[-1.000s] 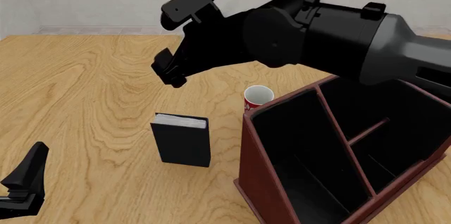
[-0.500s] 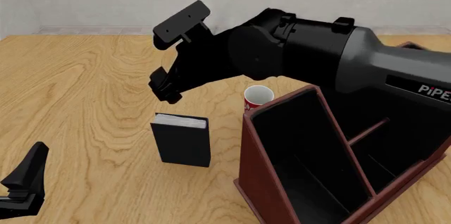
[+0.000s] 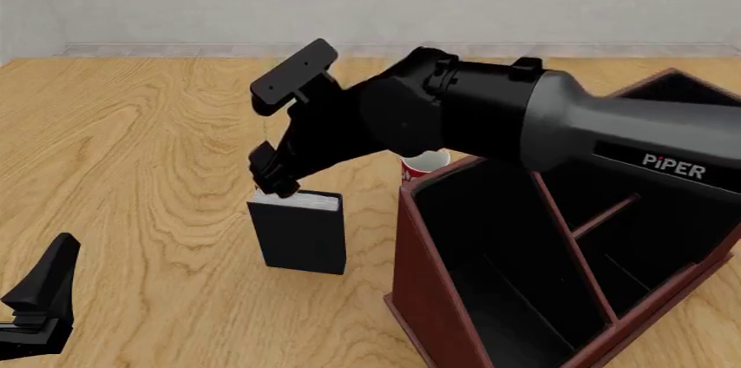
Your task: Pick up the book and place it in the left compartment of the caddy.
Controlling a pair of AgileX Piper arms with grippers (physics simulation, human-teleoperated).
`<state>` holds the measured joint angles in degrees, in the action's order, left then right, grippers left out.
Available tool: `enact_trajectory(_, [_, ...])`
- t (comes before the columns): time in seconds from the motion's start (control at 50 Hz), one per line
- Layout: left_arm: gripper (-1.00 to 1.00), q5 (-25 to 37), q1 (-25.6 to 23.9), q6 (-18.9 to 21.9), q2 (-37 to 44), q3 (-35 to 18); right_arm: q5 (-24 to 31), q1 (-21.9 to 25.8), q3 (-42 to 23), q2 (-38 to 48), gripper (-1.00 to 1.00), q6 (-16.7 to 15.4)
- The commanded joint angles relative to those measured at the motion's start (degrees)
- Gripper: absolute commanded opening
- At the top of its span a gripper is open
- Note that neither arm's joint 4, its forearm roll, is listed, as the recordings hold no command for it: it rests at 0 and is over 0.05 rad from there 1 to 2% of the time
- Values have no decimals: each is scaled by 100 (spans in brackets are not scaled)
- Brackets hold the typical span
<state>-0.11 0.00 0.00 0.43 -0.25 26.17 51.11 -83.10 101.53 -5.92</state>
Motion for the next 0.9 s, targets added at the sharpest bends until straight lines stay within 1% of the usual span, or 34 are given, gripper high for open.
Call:
enact_trajectory(0.02, [100,0,0,0,0,0,25,-21,52,124,100,12])
enact_trajectory(0.42, [100,0,0,0,0,0,147,19,69,233,100,-98])
enact_trajectory(0.9, [100,0,0,0,0,0,104,-31,168,435,100,-84])
